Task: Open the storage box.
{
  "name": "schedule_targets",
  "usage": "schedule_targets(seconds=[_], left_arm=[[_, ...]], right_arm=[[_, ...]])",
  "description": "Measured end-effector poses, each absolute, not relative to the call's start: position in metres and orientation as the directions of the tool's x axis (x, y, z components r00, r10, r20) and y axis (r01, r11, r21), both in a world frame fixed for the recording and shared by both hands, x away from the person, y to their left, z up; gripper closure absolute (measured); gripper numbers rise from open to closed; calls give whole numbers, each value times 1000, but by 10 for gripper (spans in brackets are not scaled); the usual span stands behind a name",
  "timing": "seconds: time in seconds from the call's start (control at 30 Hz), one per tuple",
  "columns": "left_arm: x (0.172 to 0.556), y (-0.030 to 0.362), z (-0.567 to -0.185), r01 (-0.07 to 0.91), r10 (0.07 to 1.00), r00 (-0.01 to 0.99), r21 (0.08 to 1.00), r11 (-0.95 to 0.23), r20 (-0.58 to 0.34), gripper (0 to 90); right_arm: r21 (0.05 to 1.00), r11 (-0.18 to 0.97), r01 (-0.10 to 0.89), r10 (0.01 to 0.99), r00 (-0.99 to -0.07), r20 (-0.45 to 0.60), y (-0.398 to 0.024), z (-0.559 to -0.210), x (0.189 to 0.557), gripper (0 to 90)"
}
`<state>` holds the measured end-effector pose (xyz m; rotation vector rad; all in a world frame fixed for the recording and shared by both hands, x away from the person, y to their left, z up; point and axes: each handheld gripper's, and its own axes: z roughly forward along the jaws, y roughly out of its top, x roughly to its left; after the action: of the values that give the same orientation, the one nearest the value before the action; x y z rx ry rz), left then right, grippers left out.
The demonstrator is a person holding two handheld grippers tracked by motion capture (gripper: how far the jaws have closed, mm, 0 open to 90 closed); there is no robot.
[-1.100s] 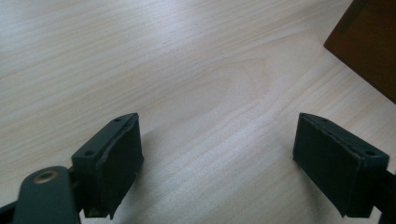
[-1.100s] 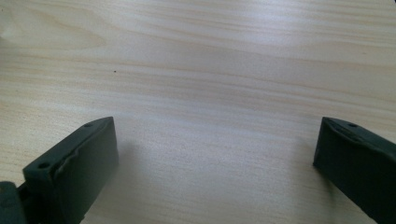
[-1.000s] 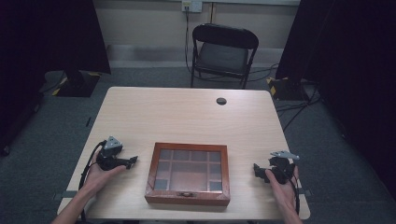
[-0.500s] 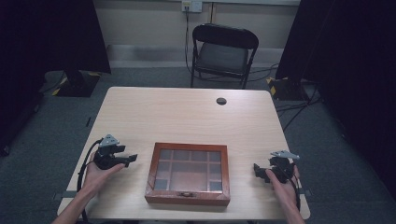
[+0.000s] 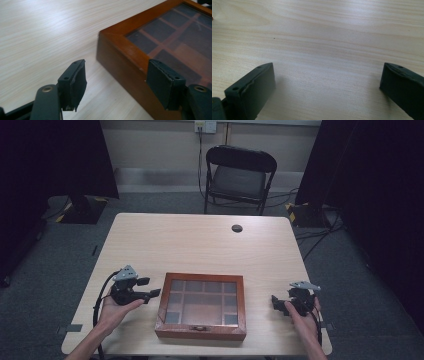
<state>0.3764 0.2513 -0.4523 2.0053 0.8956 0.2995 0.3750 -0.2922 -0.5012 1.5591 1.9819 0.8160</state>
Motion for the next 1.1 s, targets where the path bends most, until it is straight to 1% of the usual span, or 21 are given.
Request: schedule_targets(seconds=[0.07, 0.13, 0.2, 0.23, 0.3, 0.37, 0.4, 0.43, 0.5, 0.57, 0.67, 0.8, 0.87, 0.93, 0.97, 1.03, 1.1], left_arm=[[375, 249, -451, 474, 684, 717, 813, -338, -134, 334], [373, 244, -448, 461, 652, 743, 822, -334, -151, 342], [370, 236, -445, 436, 620, 771, 830, -349, -144, 344], [370, 236, -445, 436, 620, 771, 830, -349, -144, 346], [370, 228, -444, 426, 582, 797, 833, -352, -162, 357], [369, 225, -443, 425, 568, 804, 836, -347, -173, 364], [369, 220, -440, 408, 546, 821, 840, -357, -166, 381], [369, 220, -440, 408, 546, 821, 840, -357, -166, 389], [369, 209, -436, 403, 501, 844, 841, -361, -189, 396], [368, 205, -434, 395, 484, 854, 844, -364, -191, 397], [368, 188, -430, 374, 436, 880, 843, -388, -190, 403], [370, 177, -427, 360, 414, 891, 846, -394, -187, 426], [370, 171, -428, 359, 409, 893, 843, -400, -187, 442], [368, 166, -430, 368, 391, 897, 841, -396, -209, 468], [367, 164, -430, 365, 386, 899, 840, -401, -206, 500], [363, 160, -428, 345, 363, 912, 838, -422, -192, 509], [358, 158, -427, 340, 339, 919, 841, -421, -202, 566]], right_arm=[[711, 170, 683, 973, -230, -12, -292, -501, 375, 0], [711, 170, 683, 973, -230, -12, -292, -501, 375, 0], [711, 170, 683, 973, -230, -12, -292, -501, 375, 0], [711, 170, 683, 973, -230, -12, -292, -501, 375, 0], [711, 169, 683, 974, -228, -12, -292, -501, 375, 0], [711, 169, 683, 974, -228, -12, -292, -501, 375, 0], [711, 169, 683, 974, -228, -13, -292, -501, 375, 0], [711, 169, 683, 974, -228, -13, -292, -501, 375, 0], [711, 169, 683, 974, -228, -12, -292, -501, 375, 0], [710, 171, 683, 973, -230, -13, -292, -501, 375, 0], [710, 171, 683, 973, -229, -14, -292, -501, 375, 0], [712, 169, 682, 974, -227, -14, -292, -501, 375, 0], [712, 169, 682, 974, -227, -14, -292, -501, 375, 0], [710, 170, 683, 973, -228, -13, -292, -501, 375, 0], [711, 169, 682, 974, -227, -14, -292, -501, 375, 0], [711, 168, 683, 974, -227, -13, -292, -501, 375, 0], [711, 169, 682, 974, -226, -15, -292, -501, 375, 0]])
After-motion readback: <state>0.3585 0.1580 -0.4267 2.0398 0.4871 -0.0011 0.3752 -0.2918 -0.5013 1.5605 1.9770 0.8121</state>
